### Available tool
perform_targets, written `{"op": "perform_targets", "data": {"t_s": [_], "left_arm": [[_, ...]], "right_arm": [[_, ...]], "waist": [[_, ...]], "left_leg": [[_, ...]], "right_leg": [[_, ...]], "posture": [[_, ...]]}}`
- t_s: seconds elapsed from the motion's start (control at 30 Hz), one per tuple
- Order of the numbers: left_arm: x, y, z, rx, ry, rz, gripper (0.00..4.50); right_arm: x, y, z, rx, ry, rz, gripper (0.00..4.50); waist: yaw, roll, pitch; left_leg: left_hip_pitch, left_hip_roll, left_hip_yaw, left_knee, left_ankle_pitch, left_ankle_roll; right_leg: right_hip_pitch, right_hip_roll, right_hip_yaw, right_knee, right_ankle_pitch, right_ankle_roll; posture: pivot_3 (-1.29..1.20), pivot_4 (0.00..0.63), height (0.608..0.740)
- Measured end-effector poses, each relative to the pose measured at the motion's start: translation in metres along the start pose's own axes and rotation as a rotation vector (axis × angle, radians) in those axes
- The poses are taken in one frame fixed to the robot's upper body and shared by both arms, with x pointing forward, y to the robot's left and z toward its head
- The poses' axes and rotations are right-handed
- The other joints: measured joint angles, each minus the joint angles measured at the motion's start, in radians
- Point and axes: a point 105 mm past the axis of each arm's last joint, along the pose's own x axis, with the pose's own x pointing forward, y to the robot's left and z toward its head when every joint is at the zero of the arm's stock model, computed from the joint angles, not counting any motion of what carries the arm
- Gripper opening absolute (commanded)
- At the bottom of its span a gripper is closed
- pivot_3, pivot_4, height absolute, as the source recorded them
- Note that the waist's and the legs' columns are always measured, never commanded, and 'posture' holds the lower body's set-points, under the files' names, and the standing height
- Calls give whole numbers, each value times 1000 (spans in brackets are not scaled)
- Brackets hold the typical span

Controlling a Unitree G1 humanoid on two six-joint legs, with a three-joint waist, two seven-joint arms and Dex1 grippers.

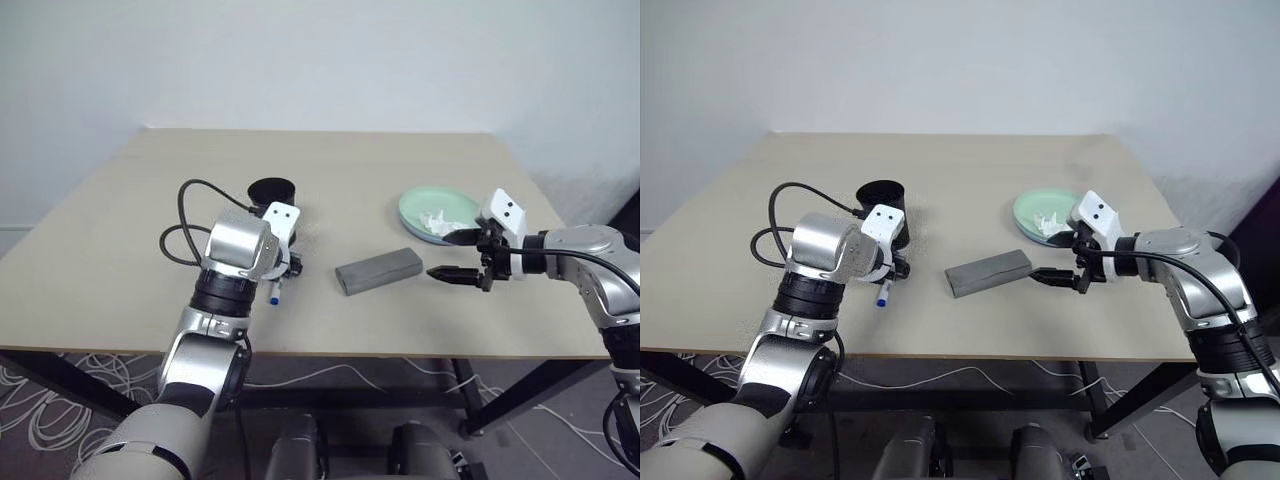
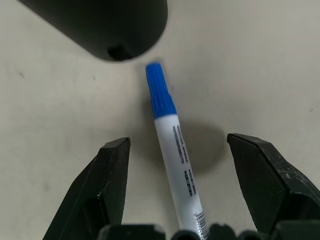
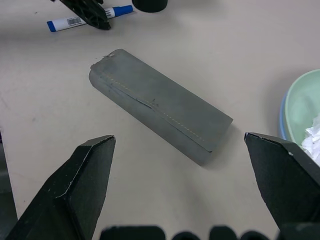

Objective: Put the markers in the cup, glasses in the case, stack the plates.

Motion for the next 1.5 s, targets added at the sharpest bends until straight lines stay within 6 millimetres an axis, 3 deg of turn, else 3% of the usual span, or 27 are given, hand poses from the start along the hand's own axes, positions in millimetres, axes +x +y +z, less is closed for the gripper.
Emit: {"op": "perform_targets", "data": {"t_s": [0.17,0.27,0.53,0.83,1.0,1.1,1.2,1.3,1.5], "left_arm": [[1,-2,-2,1,-9,13,3267],[1,-4,-3,-4,-9,9,2715],[2,-12,-3,1,-9,-21,100],[-1,-3,0,38,-36,-2,96],[-27,-20,42,110,-306,-138,96],[-61,-41,74,163,-514,-303,96],[-93,-46,103,171,-729,-417,96],[-104,-31,124,139,-912,-378,96],[-100,21,147,42,-1172,-61,96]], "right_arm": [[0,0,0,0,0,5,4500],[0,0,0,-1,0,5,4500],[0,0,0,-2,-1,4,4500],[0,-2,-1,-1,-2,-2,4500],[0,-3,-1,-7,1,-6,4500],[0,-4,1,-12,-1,-6,4500],[1,-4,5,-26,-8,-7,4500],[1,-4,7,-30,-12,-6,4500],[2,-5,6,-26,-14,-5,4500]], "waist": [[0,0,0],[0,0,0],[-2,0,0],[-4,0,0],[4,0,0],[3,0,0],[0,0,0],[-1,0,0],[-1,0,0]], "left_leg": [[2,0,0,0,-3,-1],[3,0,0,0,-3,-1],[4,0,0,-1,-3,0],[4,1,1,-2,-3,0],[2,0,1,-1,-3,-1],[-2,0,1,1,-2,-4],[-1,0,2,1,0,0],[-1,0,3,1,0,1],[-1,0,5,1,-2,4]], "right_leg": [[1,0,0,0,0,0],[1,0,0,1,0,0],[2,0,0,1,0,0],[1,1,1,1,0,0],[0,-1,1,0,0,0],[-1,-1,1,0,1,-2],[-1,0,2,0,1,-2],[-1,1,1,1,0,-1],[0,1,0,1,0,0]], "posture": [[0,0,639],[0,0,639],[0,0,639],[0,0,639],[0,0,639],[0,0,639],[0,0,639],[0,0,639],[0,0,639]]}}
